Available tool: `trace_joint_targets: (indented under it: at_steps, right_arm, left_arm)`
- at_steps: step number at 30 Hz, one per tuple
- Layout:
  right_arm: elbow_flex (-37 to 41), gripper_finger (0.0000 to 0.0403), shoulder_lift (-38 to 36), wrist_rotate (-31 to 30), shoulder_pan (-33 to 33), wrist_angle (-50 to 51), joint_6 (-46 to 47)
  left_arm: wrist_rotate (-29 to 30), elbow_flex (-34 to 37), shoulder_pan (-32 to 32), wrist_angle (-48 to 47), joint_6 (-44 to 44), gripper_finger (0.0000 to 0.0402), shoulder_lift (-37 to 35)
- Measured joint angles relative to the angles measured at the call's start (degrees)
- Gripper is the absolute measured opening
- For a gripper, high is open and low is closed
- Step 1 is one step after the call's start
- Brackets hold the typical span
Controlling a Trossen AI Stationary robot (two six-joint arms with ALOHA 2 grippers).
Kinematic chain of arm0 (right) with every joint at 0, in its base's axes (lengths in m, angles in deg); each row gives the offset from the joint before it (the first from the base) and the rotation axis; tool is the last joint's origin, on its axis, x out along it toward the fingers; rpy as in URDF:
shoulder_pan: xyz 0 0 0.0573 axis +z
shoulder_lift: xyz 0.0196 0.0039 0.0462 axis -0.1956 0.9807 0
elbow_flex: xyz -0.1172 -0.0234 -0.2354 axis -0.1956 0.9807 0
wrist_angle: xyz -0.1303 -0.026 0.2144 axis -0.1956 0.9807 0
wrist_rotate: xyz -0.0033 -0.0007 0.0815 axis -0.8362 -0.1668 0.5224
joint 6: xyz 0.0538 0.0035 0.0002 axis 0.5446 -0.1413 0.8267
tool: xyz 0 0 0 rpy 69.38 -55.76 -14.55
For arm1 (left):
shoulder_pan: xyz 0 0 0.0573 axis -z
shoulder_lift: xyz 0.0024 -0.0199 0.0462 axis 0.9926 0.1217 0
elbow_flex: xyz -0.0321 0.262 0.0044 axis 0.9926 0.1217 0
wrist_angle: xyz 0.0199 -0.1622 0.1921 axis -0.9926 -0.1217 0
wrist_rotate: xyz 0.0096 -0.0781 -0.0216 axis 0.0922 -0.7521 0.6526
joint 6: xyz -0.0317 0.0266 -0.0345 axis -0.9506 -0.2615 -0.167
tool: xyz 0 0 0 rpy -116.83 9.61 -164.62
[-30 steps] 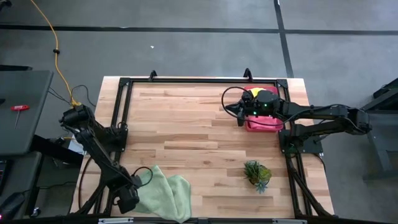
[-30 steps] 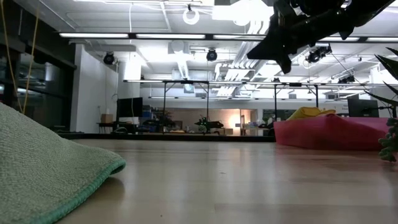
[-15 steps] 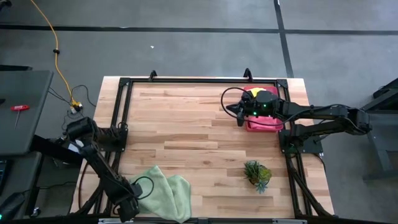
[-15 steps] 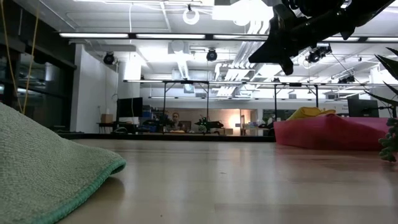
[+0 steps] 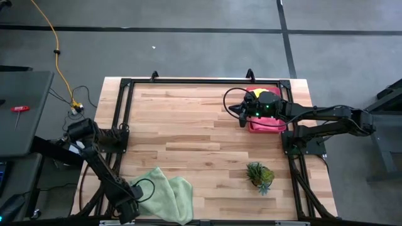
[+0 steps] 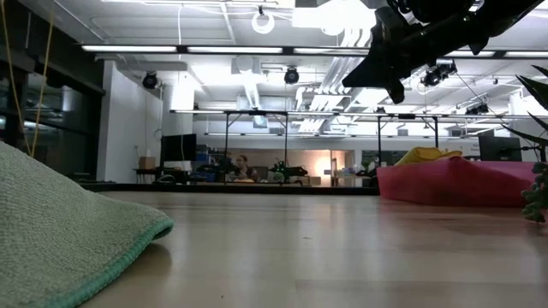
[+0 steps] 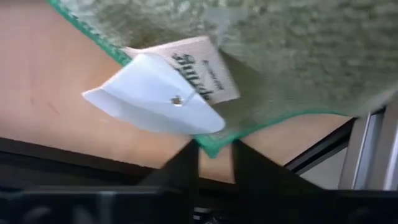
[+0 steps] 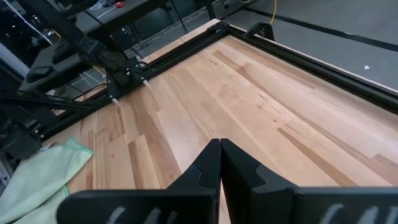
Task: Fold microfiber towels
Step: Fold the light green microfiber cloth
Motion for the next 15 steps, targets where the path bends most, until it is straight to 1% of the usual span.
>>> trace_joint_targets:
  at_steps: [2, 3, 4, 5, 8, 9, 13, 15]
  right_arm:
    - [0.00, 0.0000, 0.00, 0.00, 0.00, 0.00, 0.02]
    - [0.00, 0.0000, 0.00, 0.00, 0.00, 0.01, 0.02]
    - [0.00, 0.0000, 0.00, 0.00, 0.00, 0.00, 0.02]
    - [0.00, 0.0000, 0.00, 0.00, 0.00, 0.01, 0.02]
    - [0.00, 0.0000, 0.00, 0.00, 0.00, 0.00, 0.02]
    - [0.00, 0.0000, 0.00, 0.00, 0.00, 0.00, 0.02]
    - [0.00, 0.0000, 0.00, -0.55, 0.01, 0.04, -0.20]
    - [0.00, 0.0000, 0.00, -1.35, 0.02, -0.10, -0.19]
  left_arm:
    - [1.35, 0.05, 0.02, -0.86, 1.20, 0.0032, -0.55]
    - [2.64, 0.09, -0.01, -1.20, 1.62, 0.0017, -1.02]
    - [4.08, 0.09, -0.16, -1.67, 1.74, 0.0009, -1.84]
    - [5.41, 0.17, -0.46, -2.41, 1.69, 0.0010, -2.54]
    - [13.23, 0.72, -2.25, -7.69, 2.51, 0.0005, -5.85]
    - [14.98, 0.69, -3.02, -8.94, 2.56, 0.0003, -7.32]
    - [20.69, 0.44, -7.19, -16.81, 6.32, 0.0001, -15.52]
    - [24.51, 0.44, -11.12, -20.46, 9.67, 0.0001, -19.99]
